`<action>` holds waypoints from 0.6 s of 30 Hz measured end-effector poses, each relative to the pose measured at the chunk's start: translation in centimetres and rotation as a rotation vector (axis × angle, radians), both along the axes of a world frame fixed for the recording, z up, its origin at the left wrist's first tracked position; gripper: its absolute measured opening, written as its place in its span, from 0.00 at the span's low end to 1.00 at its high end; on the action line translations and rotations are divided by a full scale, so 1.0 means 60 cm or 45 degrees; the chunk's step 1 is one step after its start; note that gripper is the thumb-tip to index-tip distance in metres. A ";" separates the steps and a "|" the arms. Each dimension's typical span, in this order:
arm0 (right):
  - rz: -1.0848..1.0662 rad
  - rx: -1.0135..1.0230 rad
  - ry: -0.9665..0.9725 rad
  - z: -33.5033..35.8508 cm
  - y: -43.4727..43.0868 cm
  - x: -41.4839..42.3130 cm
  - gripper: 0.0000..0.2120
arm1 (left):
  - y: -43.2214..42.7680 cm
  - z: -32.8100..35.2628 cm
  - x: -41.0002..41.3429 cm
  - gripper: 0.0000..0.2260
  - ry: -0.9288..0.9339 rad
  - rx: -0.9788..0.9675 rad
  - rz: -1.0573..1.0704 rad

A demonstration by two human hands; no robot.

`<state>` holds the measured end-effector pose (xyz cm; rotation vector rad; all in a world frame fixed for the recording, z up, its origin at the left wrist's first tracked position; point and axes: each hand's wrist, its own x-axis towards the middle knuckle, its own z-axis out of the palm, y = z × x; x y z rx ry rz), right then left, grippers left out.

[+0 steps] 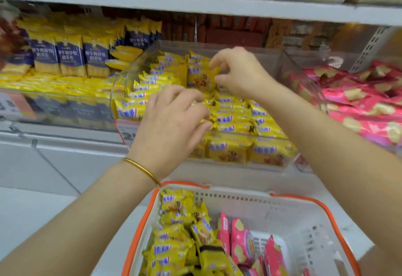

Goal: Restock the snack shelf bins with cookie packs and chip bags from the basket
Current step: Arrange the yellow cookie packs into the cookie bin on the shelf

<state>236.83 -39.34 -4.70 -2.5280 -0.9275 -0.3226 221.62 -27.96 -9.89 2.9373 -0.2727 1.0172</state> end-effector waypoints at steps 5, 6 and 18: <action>0.360 0.284 0.587 -0.048 -0.130 -0.169 0.04 | -0.031 -0.005 -0.050 0.12 0.103 0.090 -0.187; 0.387 0.215 0.716 -0.092 -0.142 -0.182 0.04 | -0.036 -0.013 -0.057 0.13 0.157 0.117 -0.204; 0.417 -0.822 0.735 -0.565 -0.165 -0.268 0.38 | -0.072 -0.106 -0.076 0.14 0.715 0.082 -0.173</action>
